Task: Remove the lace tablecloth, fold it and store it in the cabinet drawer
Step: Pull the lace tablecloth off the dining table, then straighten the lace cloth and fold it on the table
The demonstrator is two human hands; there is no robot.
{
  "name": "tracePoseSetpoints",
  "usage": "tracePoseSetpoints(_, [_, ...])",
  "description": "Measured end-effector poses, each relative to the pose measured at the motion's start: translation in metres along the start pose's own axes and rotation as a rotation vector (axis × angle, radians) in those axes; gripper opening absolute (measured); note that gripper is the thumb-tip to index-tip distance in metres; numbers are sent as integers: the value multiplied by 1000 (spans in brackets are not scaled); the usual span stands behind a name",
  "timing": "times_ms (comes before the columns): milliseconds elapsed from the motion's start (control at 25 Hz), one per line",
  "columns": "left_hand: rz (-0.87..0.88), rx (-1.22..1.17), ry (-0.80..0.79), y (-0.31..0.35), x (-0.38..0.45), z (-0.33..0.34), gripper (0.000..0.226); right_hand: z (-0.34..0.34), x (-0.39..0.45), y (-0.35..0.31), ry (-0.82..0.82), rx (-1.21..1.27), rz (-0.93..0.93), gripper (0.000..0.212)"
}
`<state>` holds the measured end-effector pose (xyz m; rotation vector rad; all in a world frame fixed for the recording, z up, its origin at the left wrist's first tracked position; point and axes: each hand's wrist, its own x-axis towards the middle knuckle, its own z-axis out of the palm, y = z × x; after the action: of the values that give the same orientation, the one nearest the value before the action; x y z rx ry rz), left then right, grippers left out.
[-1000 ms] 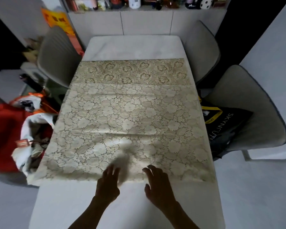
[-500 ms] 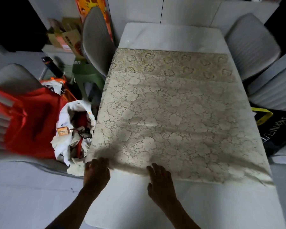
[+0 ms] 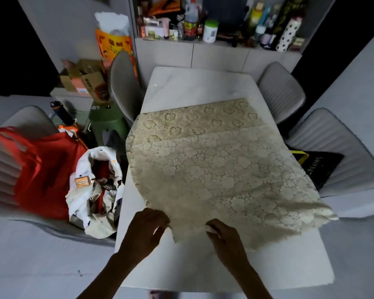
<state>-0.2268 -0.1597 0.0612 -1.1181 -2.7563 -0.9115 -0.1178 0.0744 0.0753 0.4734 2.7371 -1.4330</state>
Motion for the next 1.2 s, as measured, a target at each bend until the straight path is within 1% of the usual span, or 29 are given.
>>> tracePoseSetpoints(120, [-28,-177,80,74,-20,15,27,-44,-72,26,-3,92,92,24])
tracePoseSetpoints(200, [19,-208,98,122,-35,27,27,-71,-119,44,30,258,168,19])
tracePoseSetpoints(240, [61,-169,70,147,-48,33,29,-86,-149,52,65,344,202,16])
tracePoseSetpoints(280, [82,-123,18,172,-64,40,35,-103,-180,59,105,417,202,18])
tracePoseSetpoints(320, [63,-94,-53,194,-84,48,39,-120,-211,67,162,425,175,25])
tracePoseSetpoints(360, [18,-84,-117,215,-105,54,37,-137,-239,72,216,459,154,35])
tracePoseSetpoints(400, [-34,-104,-165,234,-125,58,30,-152,-265,77,252,489,163,41])
tracePoseSetpoints(440, [-76,-160,-190,251,-143,59,23,-166,-290,78,267,519,166,42])
tracePoseSetpoints(520, [-134,-360,-211,278,-175,59,13,-187,-328,76,292,507,188,38])
tracePoseSetpoints(600, [-193,-540,-252,301,-196,50,12,-202,-352,74,272,429,179,34])
tracePoseSetpoints(640, [-219,-618,-279,312,-202,43,9,-211,-362,70,264,382,173,32])
tracePoseSetpoints(680, [-229,-673,-290,321,-206,35,12,-218,-372,66,263,352,161,32])
tracePoseSetpoints(760, [-244,-716,-295,334,-207,19,25,-230,-384,61,262,301,96,28])
tracePoseSetpoints(840, [-251,-758,-351,342,-209,10,32,-237,-394,53,286,315,46,17])
tracePoseSetpoints(920, [-220,-763,-465,344,-220,10,32,-233,-400,40,287,365,13,37])
tracePoseSetpoints(960, [-221,-745,-486,344,-226,9,28,-229,-401,27,288,377,-2,45])
tracePoseSetpoints(1000, [-253,-755,-458,343,-229,7,20,-225,-400,13,304,389,-12,49])
tracePoseSetpoints(1080, [-314,-812,-348,338,-228,-10,10,-224,-396,-8,330,421,-9,46])
tracePoseSetpoints(1120, [-310,-838,-319,337,-225,-24,10,-229,-397,-13,303,425,-8,39])
tracePoseSetpoints(1160, [-280,-849,-317,336,-220,-40,13,-233,-403,-12,208,425,5,26])
tracePoseSetpoints(1200, [-240,-835,-324,339,-213,-56,19,-236,-411,-4,68,411,39,24])
